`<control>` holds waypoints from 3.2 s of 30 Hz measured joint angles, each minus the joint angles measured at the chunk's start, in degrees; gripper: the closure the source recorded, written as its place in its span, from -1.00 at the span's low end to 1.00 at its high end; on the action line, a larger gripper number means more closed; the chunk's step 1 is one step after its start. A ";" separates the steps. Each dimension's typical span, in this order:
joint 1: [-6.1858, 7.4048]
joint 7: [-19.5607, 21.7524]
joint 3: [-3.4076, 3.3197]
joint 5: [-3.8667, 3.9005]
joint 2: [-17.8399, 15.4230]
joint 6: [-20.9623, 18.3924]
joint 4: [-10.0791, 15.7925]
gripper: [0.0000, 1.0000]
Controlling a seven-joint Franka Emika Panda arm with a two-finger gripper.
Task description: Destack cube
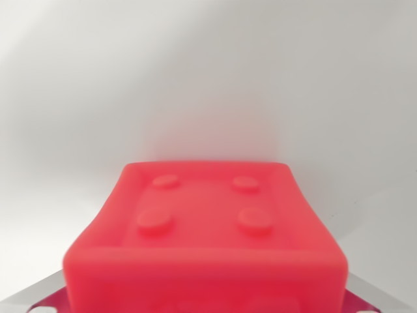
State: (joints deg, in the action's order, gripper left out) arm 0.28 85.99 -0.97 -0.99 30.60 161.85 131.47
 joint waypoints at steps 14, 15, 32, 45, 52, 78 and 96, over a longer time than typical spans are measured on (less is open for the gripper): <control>-0.01 0.00 0.02 0.00 0.09 0.08 -0.05 -1.00; -0.01 0.00 0.02 0.00 0.09 0.08 -0.05 -1.00; -0.01 0.00 0.02 0.00 0.09 0.09 -0.05 -1.00; -0.01 0.01 0.02 0.00 -1.02 -0.50 0.24 -1.00; 0.00 0.01 -0.01 0.01 -3.45 -2.28 0.85 -1.00; 0.01 0.26 -0.13 0.41 -17.10 -13.91 2.67 -1.00; 0.01 0.43 -0.14 0.64 -26.71 -25.15 1.07 -1.00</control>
State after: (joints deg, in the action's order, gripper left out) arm 0.30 86.42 -1.11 -0.35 3.88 136.70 132.54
